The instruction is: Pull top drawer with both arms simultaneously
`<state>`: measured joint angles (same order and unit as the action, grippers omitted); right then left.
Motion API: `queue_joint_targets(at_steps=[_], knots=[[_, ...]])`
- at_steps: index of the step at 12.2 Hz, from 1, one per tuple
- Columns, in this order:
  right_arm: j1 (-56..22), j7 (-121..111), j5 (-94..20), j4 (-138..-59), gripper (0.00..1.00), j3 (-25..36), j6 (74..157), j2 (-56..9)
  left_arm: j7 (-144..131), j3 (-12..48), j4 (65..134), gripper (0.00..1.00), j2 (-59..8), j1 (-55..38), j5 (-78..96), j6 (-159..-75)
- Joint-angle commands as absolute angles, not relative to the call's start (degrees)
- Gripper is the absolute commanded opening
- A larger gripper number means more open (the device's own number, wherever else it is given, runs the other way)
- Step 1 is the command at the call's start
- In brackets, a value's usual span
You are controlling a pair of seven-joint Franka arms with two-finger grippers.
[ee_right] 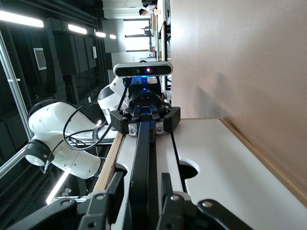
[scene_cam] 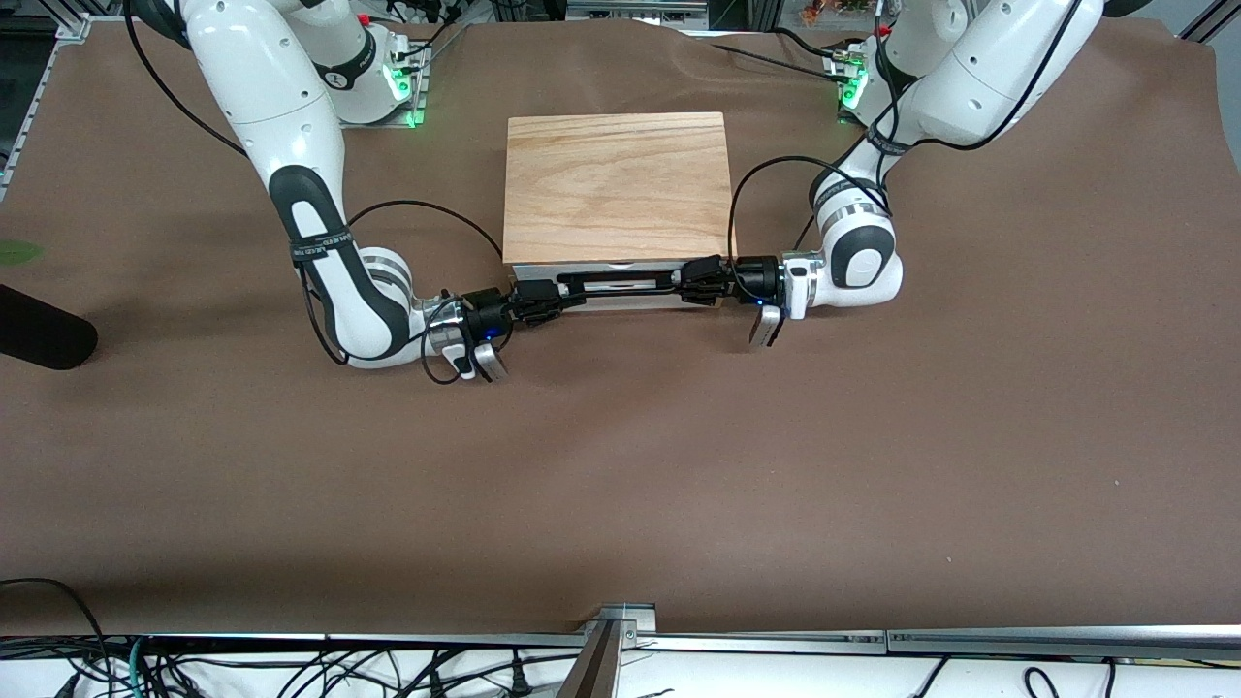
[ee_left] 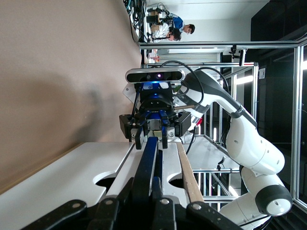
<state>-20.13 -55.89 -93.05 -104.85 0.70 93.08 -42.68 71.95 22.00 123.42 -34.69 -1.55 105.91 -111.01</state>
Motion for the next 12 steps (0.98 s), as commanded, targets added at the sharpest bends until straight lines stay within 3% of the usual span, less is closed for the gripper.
queue_joint_targets(at_steps=[1, 3, 4, 6, 7, 12], knots=[[-20.65, -56.43, -93.87, -105.2, 0.38, 0.62, 93.87, -41.92, 75.15, 23.03, 124.45, 0.0, -36.04, -2.11, 106.52, -110.3], [-20.65, -56.34, -93.87, -105.29, 0.36, 0.61, 93.87, -41.92, 75.15, 23.03, 124.45, 0.0, -36.04, -2.11, 106.52, -110.3], [-20.65, -56.42, -93.87, -105.29, 0.28, 0.62, 93.87, -41.84, 75.15, 23.03, 124.45, 0.0, -36.04, -2.11, 106.52, -110.3], [-20.65, -56.34, -93.87, -105.21, 0.24, 0.62, 93.87, -41.84, 75.15, 23.03, 124.45, 0.0, -36.04, -2.11, 106.52, -110.3], [-20.65, -56.34, -93.87, -105.21, 0.15, 0.62, 93.95, -41.84, 75.06, 23.03, 124.45, 0.0, -36.04, -2.11, 106.52, -110.3], [-20.48, -56.34, -94.13, -104.86, 0.14, 0.61, 94.04, -41.92, 74.88, 22.94, 124.45, 0.0, -36.04, -2.11, 106.52, -110.3]])
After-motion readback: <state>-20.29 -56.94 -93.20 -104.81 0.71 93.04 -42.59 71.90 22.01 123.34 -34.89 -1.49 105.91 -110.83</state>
